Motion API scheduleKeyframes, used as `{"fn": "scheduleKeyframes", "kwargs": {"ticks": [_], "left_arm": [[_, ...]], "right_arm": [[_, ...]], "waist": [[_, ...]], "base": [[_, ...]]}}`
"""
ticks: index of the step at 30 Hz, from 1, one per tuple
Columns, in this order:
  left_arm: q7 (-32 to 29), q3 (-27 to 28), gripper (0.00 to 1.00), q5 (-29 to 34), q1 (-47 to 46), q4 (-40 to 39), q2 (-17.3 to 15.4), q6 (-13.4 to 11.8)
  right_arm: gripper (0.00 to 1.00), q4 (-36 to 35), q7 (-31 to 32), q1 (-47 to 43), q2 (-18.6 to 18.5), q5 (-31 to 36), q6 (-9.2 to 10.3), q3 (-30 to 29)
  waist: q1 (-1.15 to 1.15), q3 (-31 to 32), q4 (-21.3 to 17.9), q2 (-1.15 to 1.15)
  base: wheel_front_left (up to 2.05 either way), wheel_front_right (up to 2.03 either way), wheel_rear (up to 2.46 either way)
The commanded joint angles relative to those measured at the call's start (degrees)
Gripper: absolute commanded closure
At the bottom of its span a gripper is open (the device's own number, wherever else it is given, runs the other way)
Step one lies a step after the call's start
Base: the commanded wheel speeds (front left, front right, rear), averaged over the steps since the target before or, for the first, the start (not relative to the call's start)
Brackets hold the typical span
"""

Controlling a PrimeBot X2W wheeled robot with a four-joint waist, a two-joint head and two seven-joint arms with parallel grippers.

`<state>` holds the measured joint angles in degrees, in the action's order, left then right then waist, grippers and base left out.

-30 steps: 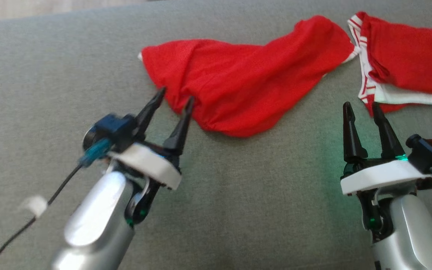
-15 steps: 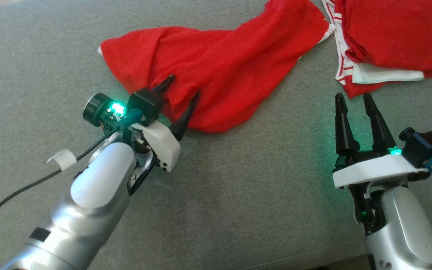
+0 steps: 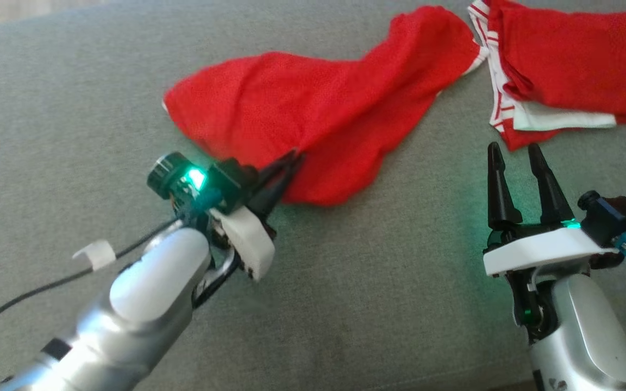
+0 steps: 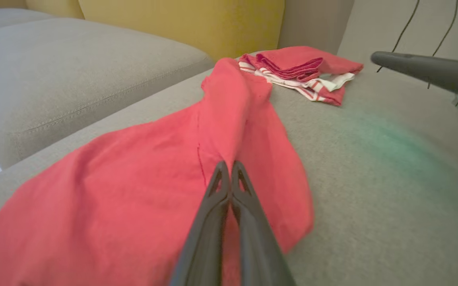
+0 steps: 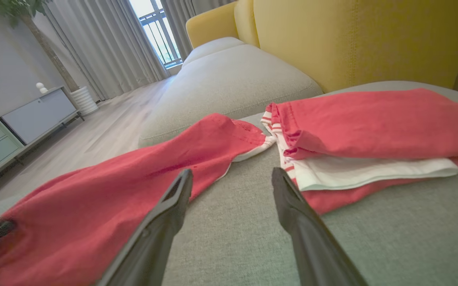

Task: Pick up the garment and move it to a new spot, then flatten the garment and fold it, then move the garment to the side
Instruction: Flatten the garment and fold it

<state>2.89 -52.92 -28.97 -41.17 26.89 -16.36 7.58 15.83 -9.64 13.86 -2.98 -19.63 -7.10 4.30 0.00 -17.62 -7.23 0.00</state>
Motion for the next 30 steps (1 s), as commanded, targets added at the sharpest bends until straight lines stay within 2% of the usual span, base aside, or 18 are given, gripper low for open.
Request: {"fn": "scheduleKeyframes", "kwargs": {"ticks": [1,8,14,20,24,30], "left_arm": [[0.5,0.3,1.00,-1.3,-0.2,-3.6,-2.7,-0.1],[-1.6,-2.7,1.00,-5.8,2.1,-15.2,-9.5,-0.1],[-5.4,-0.8,1.00,-7.6,1.7,-22.2,-16.2,-0.4],[-10.9,-1.5,1.00,-10.2,-4.2,-19.5,-20.1,-0.2],[-13.2,-7.0,1.00,-11.3,-11.3,-15.8,-23.4,-0.1],[-13.3,-16.9,1.00,-15.1,-20.7,-9.8,-27.5,-0.1]], "right_arm": [[0.00,-1.5,-0.4,0.9,0.1,0.3,-0.39,1.0],[0.00,-1.4,0.2,-0.1,0.1,0.5,-0.39,0.4],[0.00,-1.6,0.6,-0.4,0.1,0.4,-0.39,0.8],[0.00,-1.9,0.8,0.7,0.1,0.1,-0.39,2.0],[0.00,-1.7,0.6,1.5,0.1,-0.1,-0.39,2.8],[0.00,-1.5,0.2,2.5,0.1,-0.4,-0.39,3.7]], "waist": [[0.00,1.5,1.5,0.00],[0.00,3.6,3.6,0.00],[0.00,3.4,3.9,0.00],[0.00,1.4,2.1,0.00],[0.00,-0.1,0.6,0.00],[0.00,-2.2,-1.7,0.00]], "base": [[0.00,0.00,0.00],[0.00,0.00,0.00],[0.00,0.00,0.00],[0.00,0.00,0.00],[0.00,0.00,0.00],[0.00,0.00,0.00]]}}
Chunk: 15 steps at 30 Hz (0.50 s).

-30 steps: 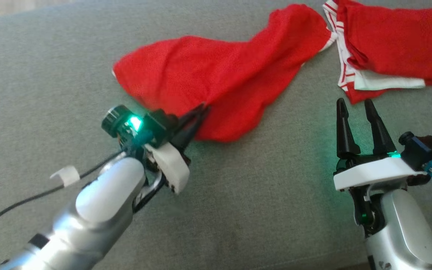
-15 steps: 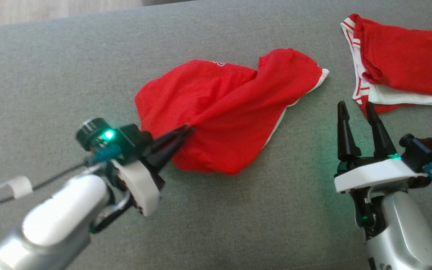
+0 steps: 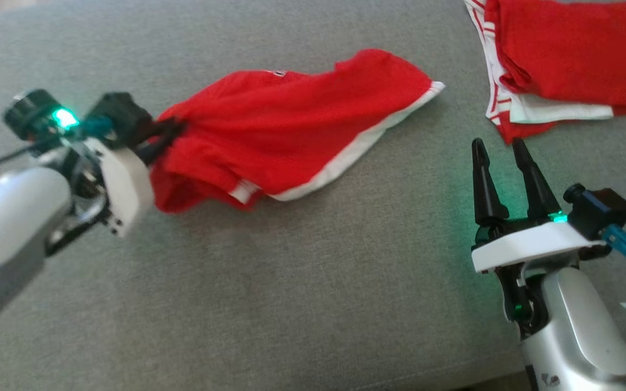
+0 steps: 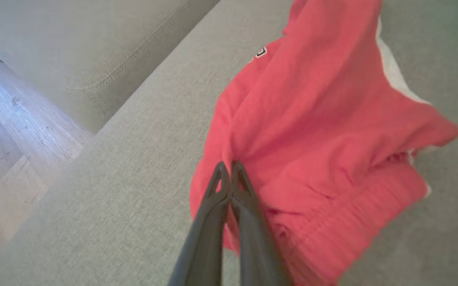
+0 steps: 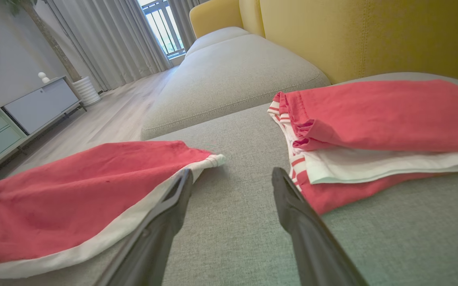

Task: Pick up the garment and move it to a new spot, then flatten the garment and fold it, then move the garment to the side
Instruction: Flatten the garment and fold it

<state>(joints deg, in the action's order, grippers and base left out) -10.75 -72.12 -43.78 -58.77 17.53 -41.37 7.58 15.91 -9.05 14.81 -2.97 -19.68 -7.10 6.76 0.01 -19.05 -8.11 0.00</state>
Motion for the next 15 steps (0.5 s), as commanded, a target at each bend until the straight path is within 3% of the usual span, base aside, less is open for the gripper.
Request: {"fn": "scheduleKeyframes", "kwargs": {"ticks": [1,11,12,13,14,15], "left_arm": [[0.5,1.3,1.00,-0.7,-4.4,0.3,-2.9,-0.1],[1.4,-1.2,1.00,0.5,-4.9,5.4,-3.1,-0.1],[1.9,-1.2,0.86,0.4,-4.6,6.4,-2.7,-0.1],[2.5,-1.2,0.26,0.5,-4.4,7.4,-2.3,-0.1],[3.1,-1.2,0.00,0.5,-4.3,8.8,-1.9,-0.1],[3.8,-1.2,0.00,0.8,-4.3,10.1,-1.3,-0.1]], "right_arm": [[0.00,-1.6,-0.5,1.7,0.1,-0.3,-0.39,1.3],[0.00,-1.3,-1.2,2.8,0.1,-0.4,-0.39,2.0],[0.00,-1.3,-1.2,2.8,0.1,-0.4,-0.39,2.0],[0.00,-1.3,-1.1,2.9,0.1,-0.3,-0.39,1.9],[0.00,-1.4,-1.0,2.9,0.1,-0.2,-0.39,1.8],[0.00,-1.4,-0.9,2.9,0.1,0.0,-0.39,1.7]], "waist": [[-0.01,-1.1,-1.1,0.00],[-0.01,-3.0,-2.9,0.00],[-0.01,-3.1,-2.9,0.00],[-0.01,-3.1,-2.8,0.00],[-0.01,-3.0,-2.7,0.00],[-0.01,-2.9,-2.6,0.00]], "base": [[0.00,0.00,0.00],[0.00,0.00,0.00],[0.00,0.00,0.00],[0.00,0.00,0.00],[0.00,0.00,0.00],[0.00,0.00,0.00]]}}
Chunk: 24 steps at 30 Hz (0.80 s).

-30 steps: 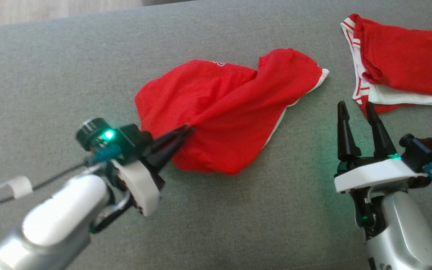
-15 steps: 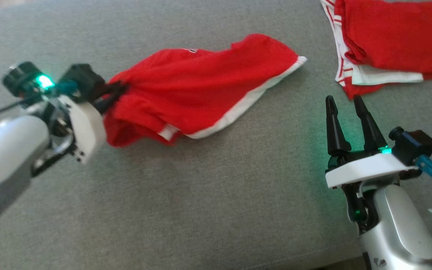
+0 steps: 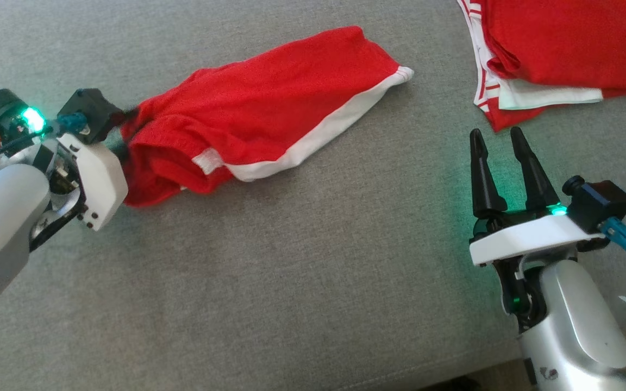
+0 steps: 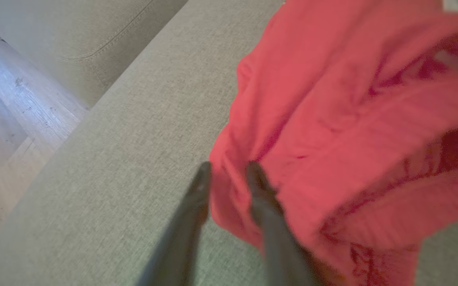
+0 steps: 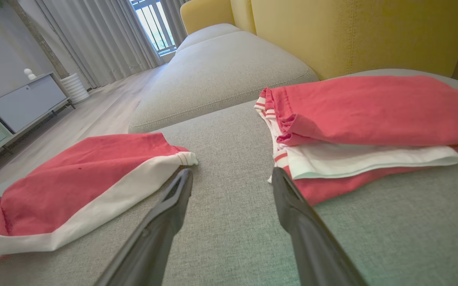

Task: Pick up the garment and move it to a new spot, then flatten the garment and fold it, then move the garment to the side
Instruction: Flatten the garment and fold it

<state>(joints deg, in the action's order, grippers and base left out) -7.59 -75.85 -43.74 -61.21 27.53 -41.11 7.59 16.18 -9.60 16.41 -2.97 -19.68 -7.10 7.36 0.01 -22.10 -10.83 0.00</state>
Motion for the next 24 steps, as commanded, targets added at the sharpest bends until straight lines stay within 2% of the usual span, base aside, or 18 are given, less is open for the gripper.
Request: {"fn": "scheduleKeyframes", "kwargs": {"ticks": [1,8,12,20,24], "left_arm": [[1.3,2.5,0.00,1.0,-1.8,1.4,-1.0,-0.1],[6.1,2.5,0.00,2.1,-1.9,7.4,2.8,-0.1],[10.8,4.3,0.00,-4.3,-2.0,10.3,5.0,-0.1],[19.5,6.7,0.00,-7.3,-1.2,13.0,5.8,-0.3],[21.8,9.3,0.00,-8.0,0.5,10.8,5.2,-2.5]], "right_arm": [[0.00,-1.7,-0.3,1.4,0.1,0.2,-0.39,1.0],[0.00,-2.2,0.2,1.1,0.1,1.0,-0.39,0.1],[0.00,-2.4,0.6,0.7,0.1,1.3,-0.39,-1.0],[0.00,-2.9,1.3,-0.9,0.1,1.8,-0.39,-2.5],[0.00,-3.6,2.2,-1.9,0.1,2.3,-0.39,-3.3]], "waist": [[-0.01,0.2,0.3,0.00],[-0.01,1.9,2.1,0.00],[-0.01,3.6,3.8,0.00],[-0.01,8.1,7.8,0.00],[-0.01,10.5,10.3,0.00]], "base": [[0.00,0.00,0.00],[0.00,0.00,0.00],[0.00,0.00,0.00],[0.00,0.00,0.00],[0.00,0.00,0.00]]}}
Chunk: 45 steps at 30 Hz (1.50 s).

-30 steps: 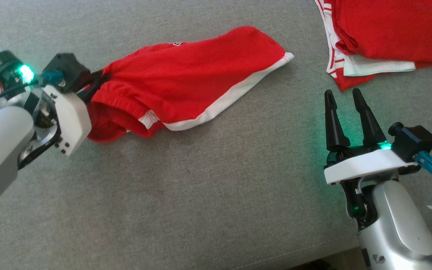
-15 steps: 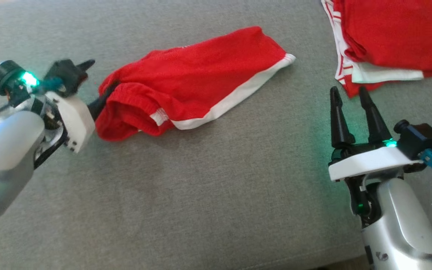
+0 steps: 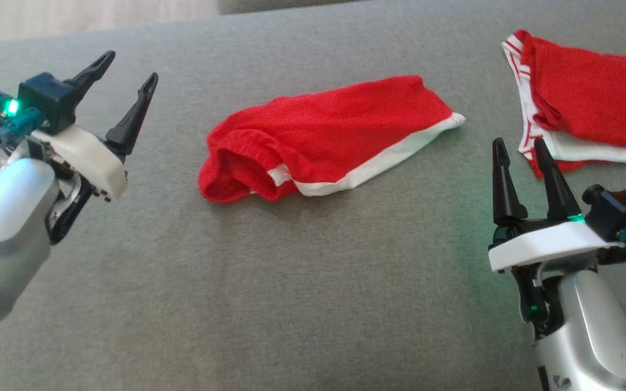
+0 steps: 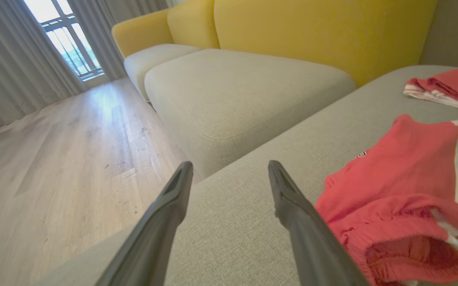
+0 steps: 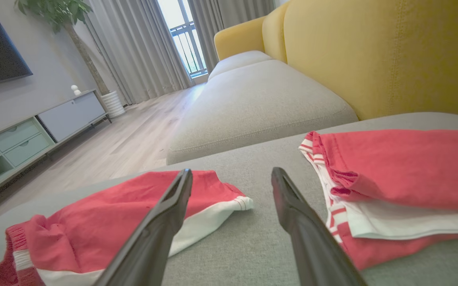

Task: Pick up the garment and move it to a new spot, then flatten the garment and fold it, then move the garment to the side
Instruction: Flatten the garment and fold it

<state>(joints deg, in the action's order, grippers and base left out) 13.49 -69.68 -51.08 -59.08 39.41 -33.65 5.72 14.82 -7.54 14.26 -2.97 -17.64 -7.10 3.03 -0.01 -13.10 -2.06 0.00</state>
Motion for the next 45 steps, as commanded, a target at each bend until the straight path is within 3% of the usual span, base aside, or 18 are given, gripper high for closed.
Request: {"fn": "scheduleKeyframes", "kwargs": {"ticks": [1,6,14,18,21,26,34,45], "left_arm": [[0.9,3.7,0.00,-0.7,-1.1,-1.9,-2.4,-1.1],[1.4,6.5,0.00,-0.6,1.4,-7.5,-4.1,-4.7],[1.5,19.6,0.00,0.1,13.4,-23.4,-4.4,-15.9],[1.5,27.1,0.00,2.6,24.9,-31.1,-2.2,-20.5],[1.5,32.6,0.00,5.3,33.1,-34.9,0.9,-21.7],[1.5,38.2,0.00,9.0,40.7,-37.4,5.4,-20.9],[1.5,43.6,0.00,14.9,45.0,-36.7,10.7,-16.4],[-2.2,36.7,0.00,14.2,39.6,-29.9,17.1,-7.6]], "right_arm": [[0.00,-2.4,0.3,0.1,0.1,0.3,-0.39,0.8],[0.00,-3.4,1.2,-0.9,0.1,0.5,-0.39,0.4],[0.00,-4.8,1.7,-2.8,0.1,0.5,-0.39,0.2],[0.00,-5.2,1.5,-3.5,0.1,0.1,-0.39,0.2],[0.00,-5.5,1.5,-3.9,0.1,0.1,-0.39,0.2],[0.00,-5.9,1.7,-4.1,0.1,0.2,-0.39,0.2],[0.00,-6.6,1.9,-4.1,0.1,0.1,-0.39,0.3],[0.00,-6.6,2.2,-3.1,0.1,0.0,-0.39,1.3]], "waist": [[0.01,1.9,2.0,0.00],[0.01,3.4,3.9,0.00],[0.01,5.2,5.8,0.00],[0.01,5.7,6.0,0.00],[0.01,5.9,6.1,0.00],[0.01,5.9,6.0,0.00],[0.01,5.3,5.5,0.00],[0.01,2.1,3.3,0.00]], "base": [[0.00,0.00,0.00],[0.00,0.00,0.00],[0.00,0.00,0.00],[0.00,0.00,0.00],[0.00,0.00,0.00],[0.00,0.00,0.00],[0.00,0.00,0.00],[0.00,0.00,0.00]]}}
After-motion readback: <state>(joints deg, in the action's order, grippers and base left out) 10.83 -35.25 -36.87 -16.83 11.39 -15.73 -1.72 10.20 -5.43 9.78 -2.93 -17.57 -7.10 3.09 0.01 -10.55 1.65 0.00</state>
